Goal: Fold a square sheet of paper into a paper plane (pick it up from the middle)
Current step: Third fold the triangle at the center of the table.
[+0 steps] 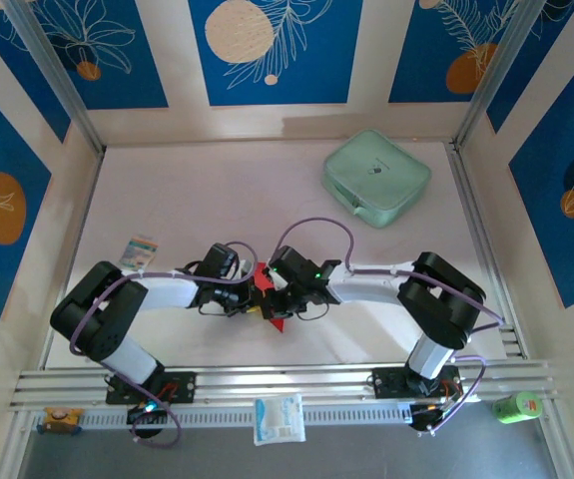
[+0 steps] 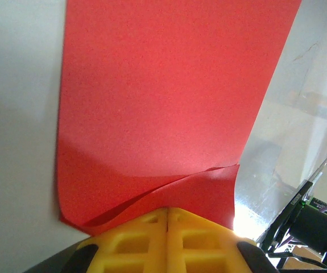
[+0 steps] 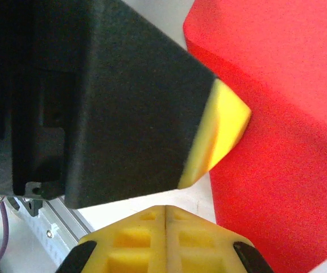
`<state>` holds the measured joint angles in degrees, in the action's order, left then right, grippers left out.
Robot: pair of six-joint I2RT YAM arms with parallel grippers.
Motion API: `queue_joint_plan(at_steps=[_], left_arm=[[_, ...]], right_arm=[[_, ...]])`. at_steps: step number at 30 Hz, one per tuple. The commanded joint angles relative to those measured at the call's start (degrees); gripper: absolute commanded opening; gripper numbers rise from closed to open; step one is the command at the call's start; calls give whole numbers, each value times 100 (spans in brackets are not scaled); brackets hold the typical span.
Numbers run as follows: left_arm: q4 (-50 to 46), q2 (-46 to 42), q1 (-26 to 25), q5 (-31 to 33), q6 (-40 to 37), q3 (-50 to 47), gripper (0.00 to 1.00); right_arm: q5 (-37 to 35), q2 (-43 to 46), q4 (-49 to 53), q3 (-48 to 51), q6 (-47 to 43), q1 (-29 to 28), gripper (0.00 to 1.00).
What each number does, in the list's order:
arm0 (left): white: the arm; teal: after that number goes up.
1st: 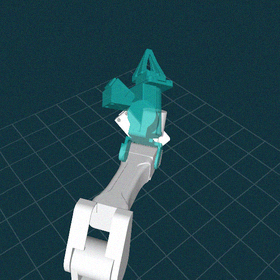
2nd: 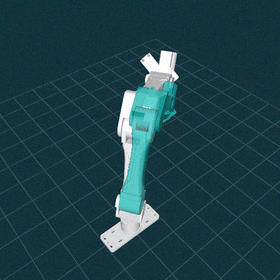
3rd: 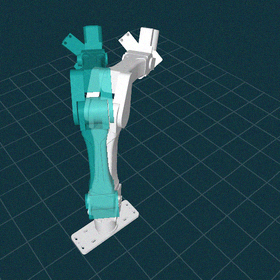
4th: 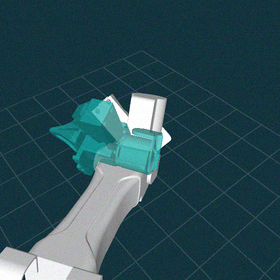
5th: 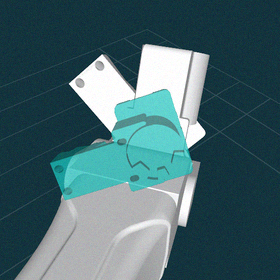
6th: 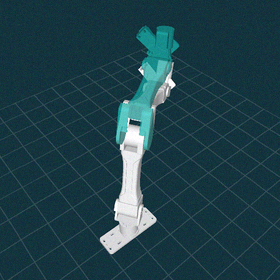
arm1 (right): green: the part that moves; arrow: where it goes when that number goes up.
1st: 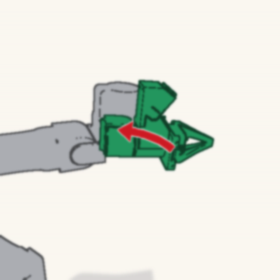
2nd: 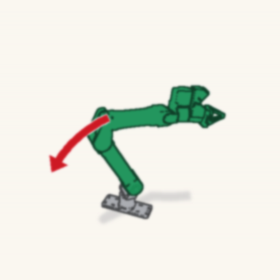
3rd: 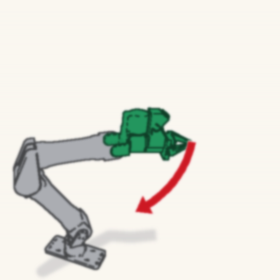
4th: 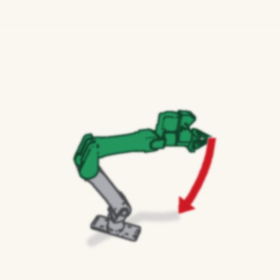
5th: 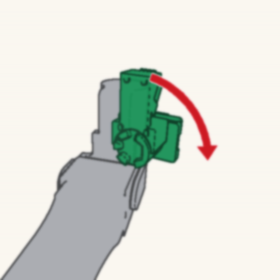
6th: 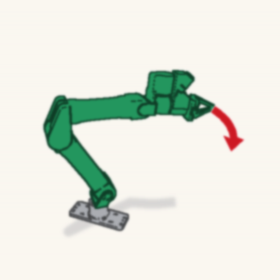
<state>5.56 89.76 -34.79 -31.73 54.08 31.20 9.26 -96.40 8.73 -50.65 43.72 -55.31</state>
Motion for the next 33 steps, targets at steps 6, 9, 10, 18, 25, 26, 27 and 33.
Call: queue_joint_plan(at_steps=[6, 9, 10, 18, 25, 26, 27, 33], left_arm=[[-363, 155, -37, 298, -56, -141, 3], [-389, 170, -35, 306, -73, -133, 3], [-404, 172, -37, 320, -78, -132, 3], [-459, 209, -29, 366, -91, -112, 3], [-486, 232, -28, 418, -80, -105, 2], [-479, 237, -28, 430, -80, -105, 2], [-491, 244, -28, 431, -76, -106, 2], [-463, 269, -28, 439, -38, -125, 1]], right_arm=[[-105, -317, 383, -33, -101, -71, 3], [-108, -305, 341, 134, -110, -72, 3], [-109, -273, 302, 213, -95, -76, 3], [48, 12, -76, 768, 77, -62, 3], [231, 330, -406, 1261, 255, -98, 4], [226, 395, -404, 1309, 267, -115, 4], [226, 455, -406, 1352, 260, -128, 4], [174, 736, -334, 1737, 265, -221, 4]])
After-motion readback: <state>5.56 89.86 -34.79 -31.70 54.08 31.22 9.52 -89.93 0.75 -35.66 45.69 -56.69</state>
